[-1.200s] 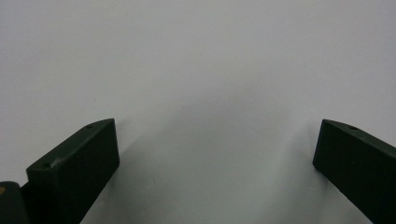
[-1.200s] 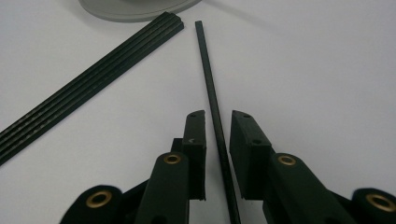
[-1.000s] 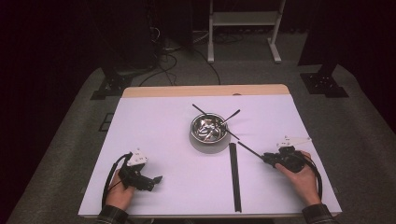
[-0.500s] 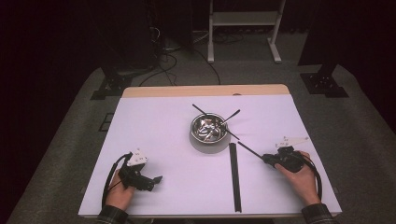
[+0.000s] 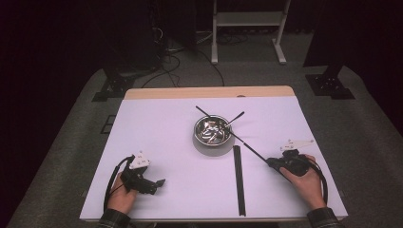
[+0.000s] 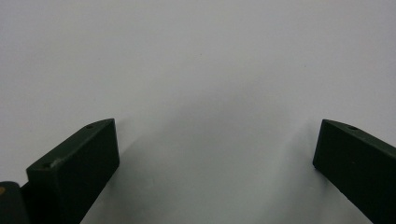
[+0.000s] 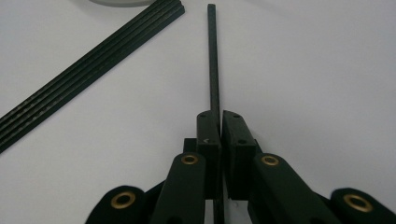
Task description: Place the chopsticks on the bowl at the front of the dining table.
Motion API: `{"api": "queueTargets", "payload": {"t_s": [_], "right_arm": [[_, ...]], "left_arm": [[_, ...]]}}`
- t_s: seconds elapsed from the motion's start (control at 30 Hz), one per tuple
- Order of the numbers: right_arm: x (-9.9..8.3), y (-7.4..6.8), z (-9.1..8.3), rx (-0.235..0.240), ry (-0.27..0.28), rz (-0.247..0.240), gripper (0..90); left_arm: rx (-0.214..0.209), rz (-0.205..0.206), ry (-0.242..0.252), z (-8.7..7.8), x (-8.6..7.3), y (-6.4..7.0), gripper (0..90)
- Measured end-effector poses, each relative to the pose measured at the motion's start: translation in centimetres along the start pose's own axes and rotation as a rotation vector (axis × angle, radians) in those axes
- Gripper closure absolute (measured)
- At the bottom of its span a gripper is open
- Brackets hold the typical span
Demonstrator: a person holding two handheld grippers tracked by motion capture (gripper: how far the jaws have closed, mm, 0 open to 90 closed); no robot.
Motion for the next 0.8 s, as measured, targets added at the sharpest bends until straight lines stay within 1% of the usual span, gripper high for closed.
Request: {"api": "queueTargets", "payload": {"t_s": [0.37, 0.8], "right_arm": [[-0.04, -0.29, -0.09, 0.013, -0.006, -0.001, 85.5], [0.06, -0.64, -0.52, 0.023, 0.015, -0.005, 85.5]], "left_arm": [[0.0, 0.0, 0.0, 0.0, 0.0, 0.0, 0.0], [0.0, 0.0, 0.0, 0.0, 0.0, 0.01, 0.0]]}}
Point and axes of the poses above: each handheld gripper's, and its own axes: z roughly forward along the jaws, x roughly out of its top, y roughly to its right, the point moved 3 cm from there along z, roughly forward along the jaws, and after that the axes turned 9 degrees about y, right-handed, at the moved point
